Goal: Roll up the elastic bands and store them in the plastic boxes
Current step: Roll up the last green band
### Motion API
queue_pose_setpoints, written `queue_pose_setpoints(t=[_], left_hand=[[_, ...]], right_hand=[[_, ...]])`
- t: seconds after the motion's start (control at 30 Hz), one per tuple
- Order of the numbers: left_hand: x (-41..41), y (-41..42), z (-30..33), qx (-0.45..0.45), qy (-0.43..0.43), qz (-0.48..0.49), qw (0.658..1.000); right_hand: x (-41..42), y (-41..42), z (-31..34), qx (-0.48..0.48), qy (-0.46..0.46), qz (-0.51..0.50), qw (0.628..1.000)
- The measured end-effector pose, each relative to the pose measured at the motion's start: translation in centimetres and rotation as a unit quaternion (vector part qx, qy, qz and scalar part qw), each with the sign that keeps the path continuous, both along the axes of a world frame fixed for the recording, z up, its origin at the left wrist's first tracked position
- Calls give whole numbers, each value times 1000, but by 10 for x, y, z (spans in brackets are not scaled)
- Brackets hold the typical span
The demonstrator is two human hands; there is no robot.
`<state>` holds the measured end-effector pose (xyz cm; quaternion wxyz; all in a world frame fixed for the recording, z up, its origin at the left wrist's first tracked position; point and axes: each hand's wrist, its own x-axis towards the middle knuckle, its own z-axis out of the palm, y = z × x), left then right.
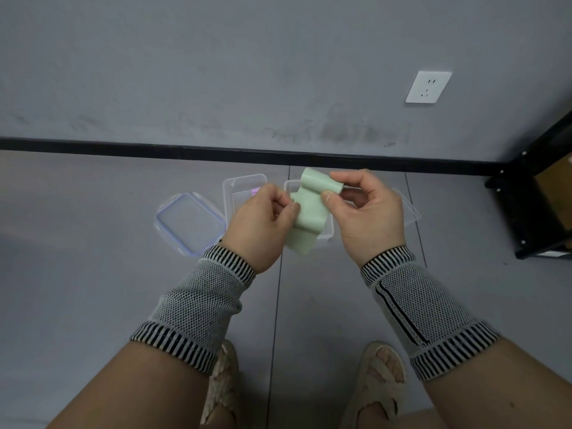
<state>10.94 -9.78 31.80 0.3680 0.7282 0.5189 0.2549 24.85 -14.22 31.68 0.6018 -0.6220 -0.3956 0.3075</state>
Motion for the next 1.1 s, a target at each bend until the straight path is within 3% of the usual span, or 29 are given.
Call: queue_pose_setpoints(t=[0.2, 0.47, 0.67, 0.8, 1.0, 1.1], left_hand=[[-9, 3, -5, -68, 90, -53, 992], [-12, 1, 5, -89, -18, -20, 996], [-9, -1, 5, -203, -107, -15, 973], [-8, 1, 5, -188, -98, 12, 977], [-14, 3, -1, -145, 43, -53, 987], [-11, 4, -3, -119, 10, -53, 991]], right_hand=[[8, 3, -1, 7, 8, -42, 999], [14, 3, -2, 9, 21, -65, 998], [16, 4, -4, 4, 7, -79, 997], [14, 3, -4, 3, 7, -79, 997], [15, 4, -3, 2, 93, -24, 995], [14, 3, -1, -10, 129, 26, 991]])
